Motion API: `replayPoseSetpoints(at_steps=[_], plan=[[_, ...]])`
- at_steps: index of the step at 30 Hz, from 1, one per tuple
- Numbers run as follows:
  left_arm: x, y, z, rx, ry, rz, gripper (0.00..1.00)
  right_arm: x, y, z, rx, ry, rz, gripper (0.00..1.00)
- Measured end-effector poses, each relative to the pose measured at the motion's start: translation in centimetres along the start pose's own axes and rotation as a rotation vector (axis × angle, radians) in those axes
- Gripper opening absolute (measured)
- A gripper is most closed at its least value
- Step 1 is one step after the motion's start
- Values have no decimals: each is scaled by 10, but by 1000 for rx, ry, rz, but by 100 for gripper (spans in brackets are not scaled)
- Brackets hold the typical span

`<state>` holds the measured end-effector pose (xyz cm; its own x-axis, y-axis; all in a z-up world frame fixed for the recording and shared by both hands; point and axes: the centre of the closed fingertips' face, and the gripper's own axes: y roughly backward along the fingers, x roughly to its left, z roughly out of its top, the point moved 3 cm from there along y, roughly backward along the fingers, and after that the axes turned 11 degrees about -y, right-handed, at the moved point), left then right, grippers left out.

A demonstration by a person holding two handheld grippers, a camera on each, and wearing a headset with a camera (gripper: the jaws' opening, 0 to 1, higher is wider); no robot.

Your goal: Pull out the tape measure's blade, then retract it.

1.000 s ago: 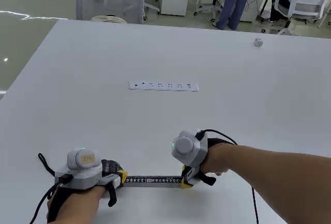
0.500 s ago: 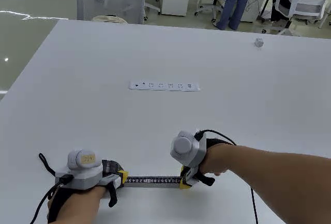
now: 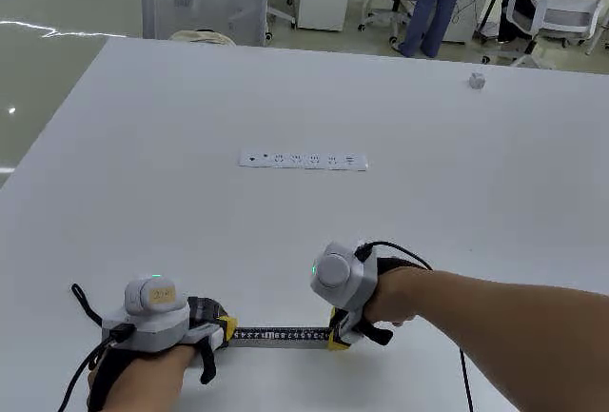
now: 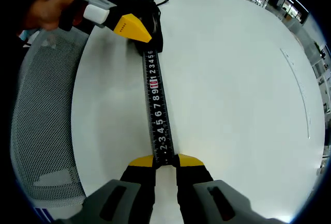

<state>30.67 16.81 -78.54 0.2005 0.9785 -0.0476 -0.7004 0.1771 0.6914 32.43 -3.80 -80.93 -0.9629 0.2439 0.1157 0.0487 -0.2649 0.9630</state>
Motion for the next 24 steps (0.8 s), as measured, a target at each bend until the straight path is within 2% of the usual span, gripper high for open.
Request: replayPoseSetpoints(at_steps=[24], plan=[[0,0,0,-4,6,-5,61,3,-3,9,-12,2,8,14]])
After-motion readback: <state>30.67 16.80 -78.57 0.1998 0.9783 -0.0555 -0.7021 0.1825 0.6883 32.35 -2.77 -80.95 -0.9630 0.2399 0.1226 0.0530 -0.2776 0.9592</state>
